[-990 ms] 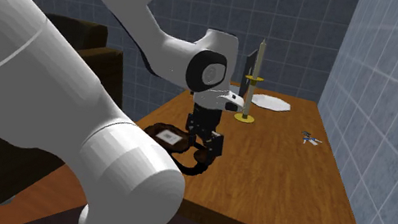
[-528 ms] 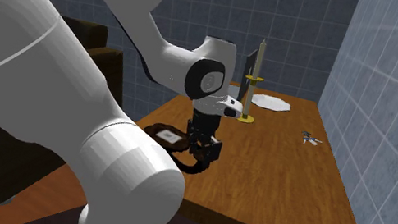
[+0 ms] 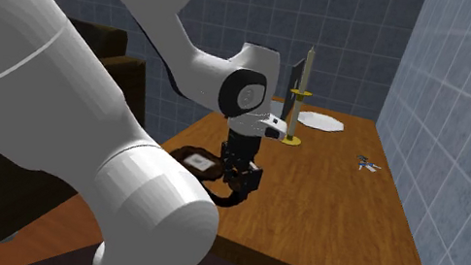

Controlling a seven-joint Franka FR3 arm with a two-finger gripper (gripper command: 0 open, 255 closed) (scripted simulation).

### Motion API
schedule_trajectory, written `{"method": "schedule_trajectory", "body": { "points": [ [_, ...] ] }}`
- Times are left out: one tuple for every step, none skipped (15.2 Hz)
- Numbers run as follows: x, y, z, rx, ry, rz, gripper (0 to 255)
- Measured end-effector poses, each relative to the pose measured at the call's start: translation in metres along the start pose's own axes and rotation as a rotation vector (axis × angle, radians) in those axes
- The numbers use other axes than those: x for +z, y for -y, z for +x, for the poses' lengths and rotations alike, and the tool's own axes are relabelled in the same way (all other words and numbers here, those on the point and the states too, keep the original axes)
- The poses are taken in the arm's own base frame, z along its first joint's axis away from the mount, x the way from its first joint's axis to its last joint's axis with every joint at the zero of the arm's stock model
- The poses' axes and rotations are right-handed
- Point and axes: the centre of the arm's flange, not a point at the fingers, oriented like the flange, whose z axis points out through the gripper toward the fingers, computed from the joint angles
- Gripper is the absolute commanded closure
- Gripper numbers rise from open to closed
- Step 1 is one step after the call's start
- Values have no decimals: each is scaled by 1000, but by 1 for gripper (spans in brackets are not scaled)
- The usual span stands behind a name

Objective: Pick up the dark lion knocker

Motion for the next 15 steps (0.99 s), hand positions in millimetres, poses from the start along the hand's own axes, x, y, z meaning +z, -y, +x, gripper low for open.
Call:
{"method": "schedule_trajectory", "body": {
  "points": [
    [-3,-1,-1,0,2,-1,255],
    [-8,0,-1,0,3,-2,255],
    [-12,-1,-1,0,4,-2,255],
    [-17,-1,-1,0,4,-2,255],
    [-22,-1,-2,0,4,-2,255],
    [-27,0,-2,0,4,-2,255],
    [-33,0,-2,0,4,-2,255],
    [-38,0,-2,0,4,-2,255],
    [-43,0,-2,0,4,-2,255],
    [-49,0,-1,1,4,-3,255],
    [-54,-1,-1,1,4,-2,255],
    [-60,-1,-1,1,4,-2,255],
    [-65,0,-1,1,4,-2,255],
    [-70,0,-2,1,4,-2,255],
    [-73,1,-2,1,5,-3,255]
  ]
}}
